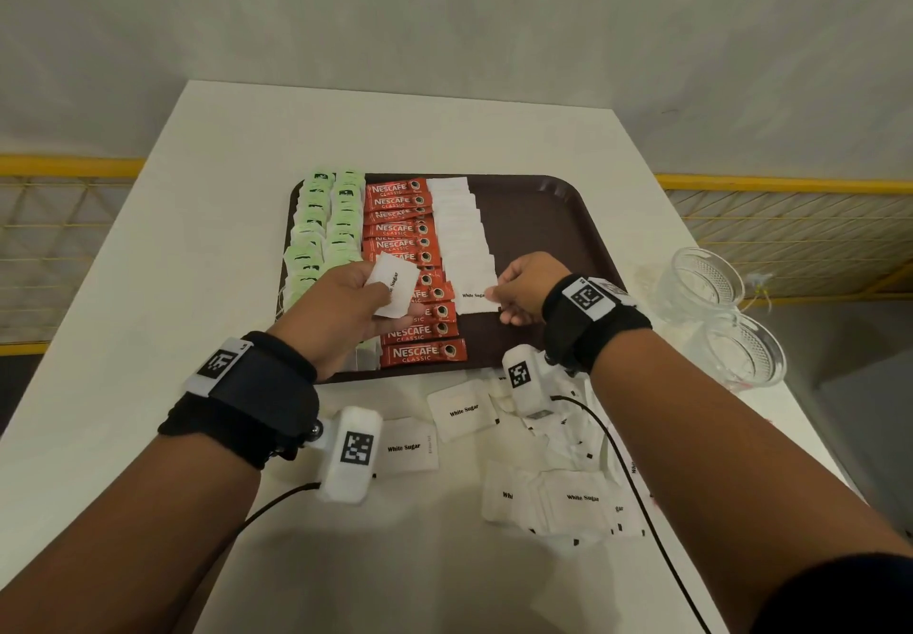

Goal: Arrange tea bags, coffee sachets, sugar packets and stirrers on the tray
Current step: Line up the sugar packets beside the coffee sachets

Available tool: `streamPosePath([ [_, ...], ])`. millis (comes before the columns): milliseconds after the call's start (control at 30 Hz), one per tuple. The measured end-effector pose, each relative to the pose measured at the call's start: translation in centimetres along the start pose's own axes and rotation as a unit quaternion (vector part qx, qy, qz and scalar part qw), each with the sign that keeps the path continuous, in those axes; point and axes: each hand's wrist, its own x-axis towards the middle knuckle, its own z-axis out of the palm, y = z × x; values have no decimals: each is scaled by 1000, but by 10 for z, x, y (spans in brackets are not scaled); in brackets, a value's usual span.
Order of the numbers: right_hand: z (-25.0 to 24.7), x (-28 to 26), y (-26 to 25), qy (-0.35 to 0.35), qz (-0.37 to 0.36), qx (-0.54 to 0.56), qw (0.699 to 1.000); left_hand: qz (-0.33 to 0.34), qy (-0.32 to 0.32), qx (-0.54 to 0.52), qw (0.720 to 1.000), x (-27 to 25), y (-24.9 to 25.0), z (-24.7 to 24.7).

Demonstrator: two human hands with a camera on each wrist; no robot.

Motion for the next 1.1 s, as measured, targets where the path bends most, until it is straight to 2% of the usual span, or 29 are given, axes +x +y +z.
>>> streamPosePath([
  [67,-2,0,2,27,-22,-49,998,8,-12,18,1000,0,-1,-1],
  [167,-7,-11,0,95,-108,-103,984,35,-2,59,998,-1,-2,0],
  [200,-7,-17,-3,82,-144,-86,982,44,4,75,996,-1,-2,1],
  [333,2,-39,-10,-79,-230,5,970,71,22,115,991,2,-1,10],
  [400,3,-37,-6,-89,-246,36,965,83,26,127,988,4,0,14],
  [533,-7,-24,10,-20,-214,106,971,83,30,145,985,5,1,18],
  [633,-16,-13,23,23,-170,69,983,81,33,162,983,3,2,14],
  [767,-12,-13,28,19,-114,-17,993,87,40,176,980,-3,1,11],
  [1100,3,-8,14,36,-69,-76,994,84,60,183,978,-19,-4,3],
])
